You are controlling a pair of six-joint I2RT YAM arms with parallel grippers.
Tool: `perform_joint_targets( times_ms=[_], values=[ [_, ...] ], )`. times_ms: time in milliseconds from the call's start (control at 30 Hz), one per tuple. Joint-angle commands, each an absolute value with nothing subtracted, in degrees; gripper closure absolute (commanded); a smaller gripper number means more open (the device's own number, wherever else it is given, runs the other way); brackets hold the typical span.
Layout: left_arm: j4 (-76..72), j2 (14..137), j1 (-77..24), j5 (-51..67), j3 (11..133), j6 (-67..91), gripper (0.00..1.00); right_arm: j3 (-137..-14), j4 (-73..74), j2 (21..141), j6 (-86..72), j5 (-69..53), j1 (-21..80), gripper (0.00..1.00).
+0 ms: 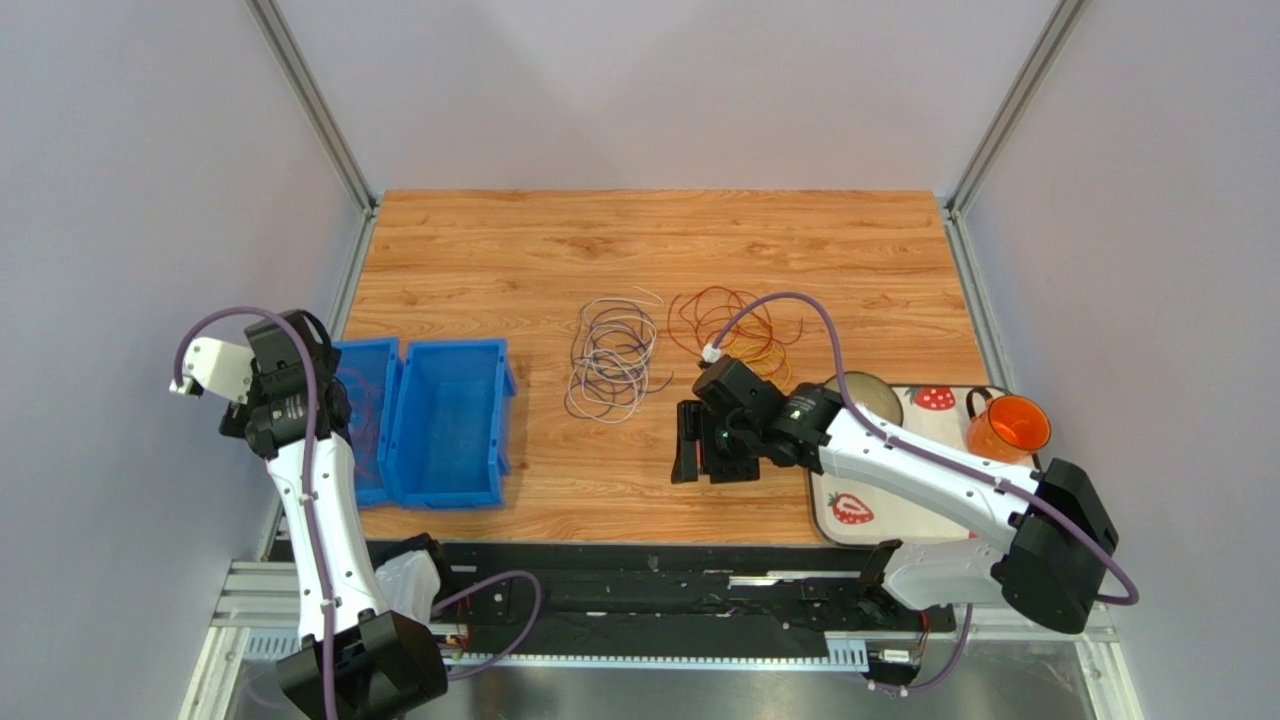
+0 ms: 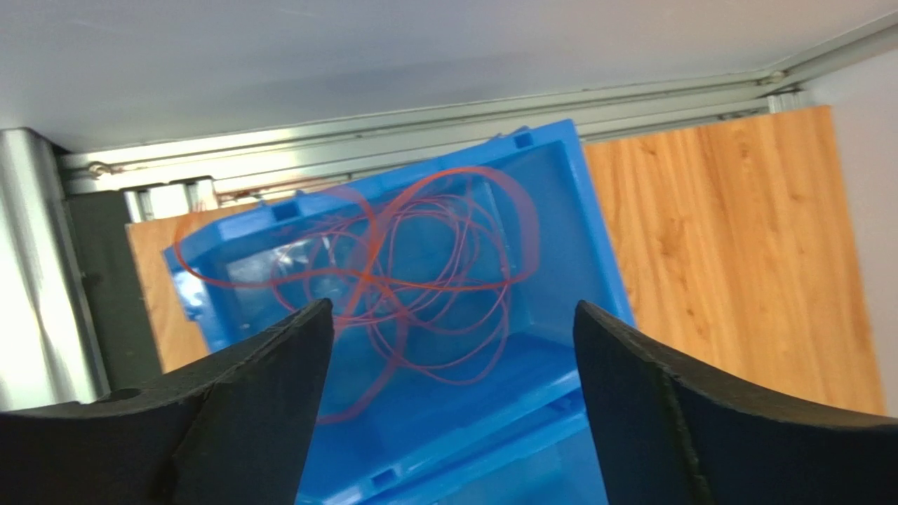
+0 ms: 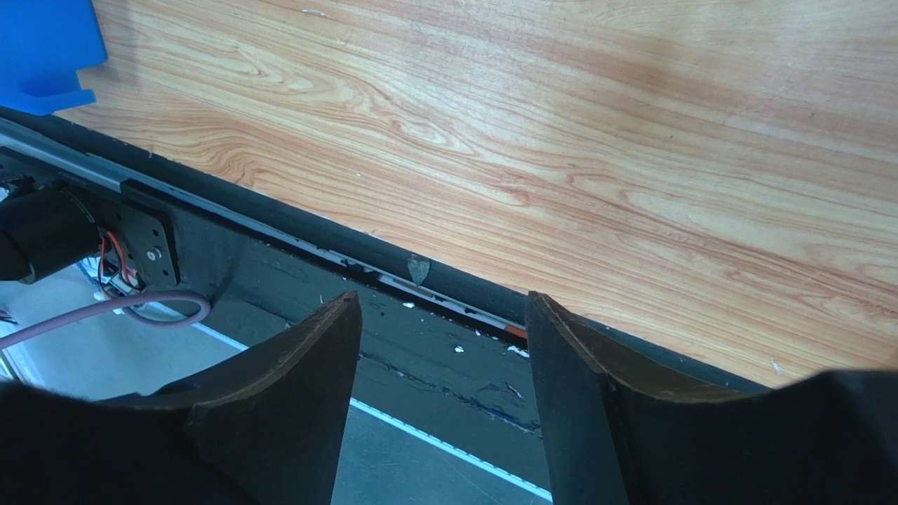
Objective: Untangle the cables
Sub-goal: Place the cable in the bin.
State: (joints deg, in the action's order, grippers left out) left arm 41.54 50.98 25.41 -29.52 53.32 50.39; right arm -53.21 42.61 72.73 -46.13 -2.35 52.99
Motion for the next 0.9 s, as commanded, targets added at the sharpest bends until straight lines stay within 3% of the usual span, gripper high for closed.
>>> perform_joint_targets(
  times_ms=[0, 267, 600, 867],
  values=[
    [37.26, 50.63, 26.10, -23.56, 52.82, 50.18, 0.06, -55.81, 41.48, 72.95, -47.55, -0.62, 53.88, 0.38],
    [37.18, 51.41, 26.19, -20.31, 55.45, 45.53, 0.05, -55.20, 41.13, 71.90, -47.81, -0.26, 54.32, 0.38],
    [36.04, 46.41, 25.40, -3.61, 57.30, 36.57, 0.06, -57.13, 42.89, 71.37, -45.79, 3.16, 54.40, 0.38],
    [38.14, 46.32, 15.84, 4.38, 62.13, 32.70, 0.10, -60.02, 44.30, 71.81, -43.60, 4.92, 54.32, 0.38]
  ],
)
